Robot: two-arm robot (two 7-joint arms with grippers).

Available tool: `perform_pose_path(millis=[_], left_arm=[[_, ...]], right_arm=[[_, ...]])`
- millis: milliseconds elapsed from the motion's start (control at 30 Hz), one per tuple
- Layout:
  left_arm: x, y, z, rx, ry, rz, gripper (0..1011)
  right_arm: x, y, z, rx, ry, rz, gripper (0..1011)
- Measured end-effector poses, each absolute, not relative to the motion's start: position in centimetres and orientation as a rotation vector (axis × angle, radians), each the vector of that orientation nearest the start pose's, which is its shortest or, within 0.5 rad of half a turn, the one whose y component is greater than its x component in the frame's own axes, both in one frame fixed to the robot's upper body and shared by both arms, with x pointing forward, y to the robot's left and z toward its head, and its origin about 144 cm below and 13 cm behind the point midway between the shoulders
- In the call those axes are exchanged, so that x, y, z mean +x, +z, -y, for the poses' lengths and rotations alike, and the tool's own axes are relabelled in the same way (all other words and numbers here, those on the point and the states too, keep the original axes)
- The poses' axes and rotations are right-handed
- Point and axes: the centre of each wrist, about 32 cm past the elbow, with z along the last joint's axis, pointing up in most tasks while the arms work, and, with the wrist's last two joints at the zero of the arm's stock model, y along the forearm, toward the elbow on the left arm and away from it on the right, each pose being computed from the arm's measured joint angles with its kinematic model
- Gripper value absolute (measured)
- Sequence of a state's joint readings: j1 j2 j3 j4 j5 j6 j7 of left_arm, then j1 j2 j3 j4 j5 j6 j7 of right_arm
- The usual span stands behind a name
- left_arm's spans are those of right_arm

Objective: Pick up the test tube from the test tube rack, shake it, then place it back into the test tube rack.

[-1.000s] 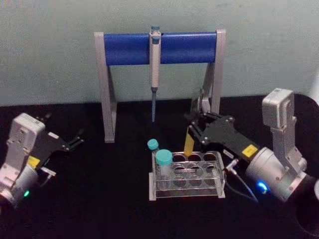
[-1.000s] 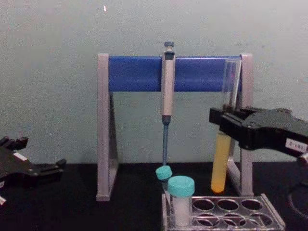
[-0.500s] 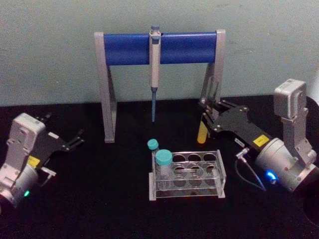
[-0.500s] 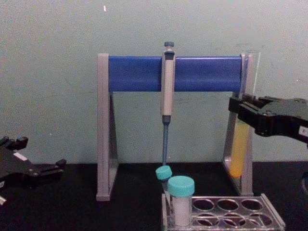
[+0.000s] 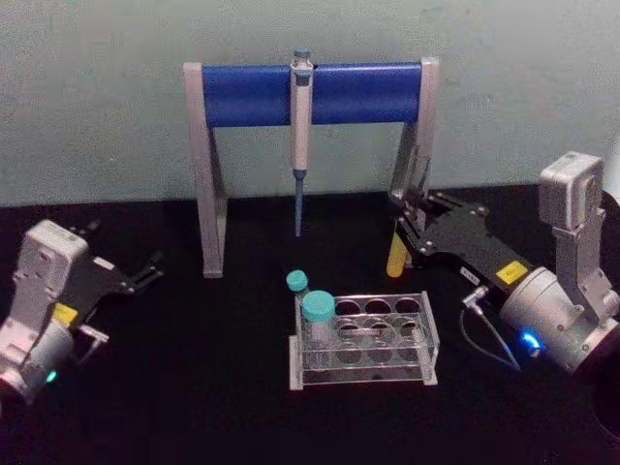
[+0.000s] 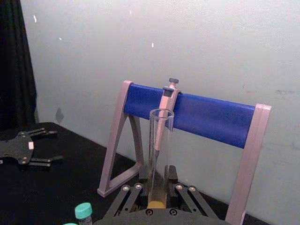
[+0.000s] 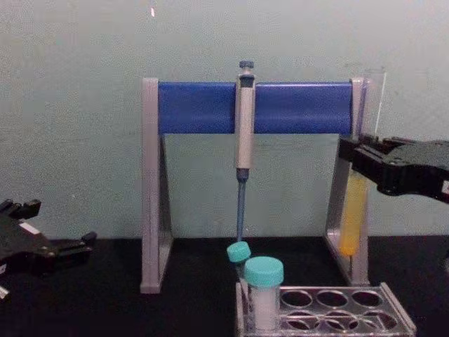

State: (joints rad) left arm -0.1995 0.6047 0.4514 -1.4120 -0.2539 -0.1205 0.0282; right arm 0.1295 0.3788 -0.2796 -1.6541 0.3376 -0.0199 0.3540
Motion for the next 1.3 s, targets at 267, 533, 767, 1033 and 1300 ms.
perform_pose_path(millis=[267,533,767,1033,1300], left_arm=[[48.86,113.98,-30.97,0.304,1.248,0.285,1010],[48.86,113.98,-30.97,0.304,1.248,0.285,1010],[48.86,113.98,-30.97,0.304,1.248,0.285,1010],[48.86,113.98,-30.97,0.304,1.248,0.285,1010],[48.86,113.98,-30.97,0.304,1.248,0.285,1010]], right_arm=[[48.16,119.82,24.31,0.038,-0.924,0.134,232],[48.16,119.79,24.21,0.039,-0.922,0.132,232],[48.04,119.75,24.1,0.038,-0.92,0.128,232],[47.88,119.68,24.03,0.038,-0.917,0.124,232],[47.61,119.55,24.0,0.037,-0.902,0.105,232]])
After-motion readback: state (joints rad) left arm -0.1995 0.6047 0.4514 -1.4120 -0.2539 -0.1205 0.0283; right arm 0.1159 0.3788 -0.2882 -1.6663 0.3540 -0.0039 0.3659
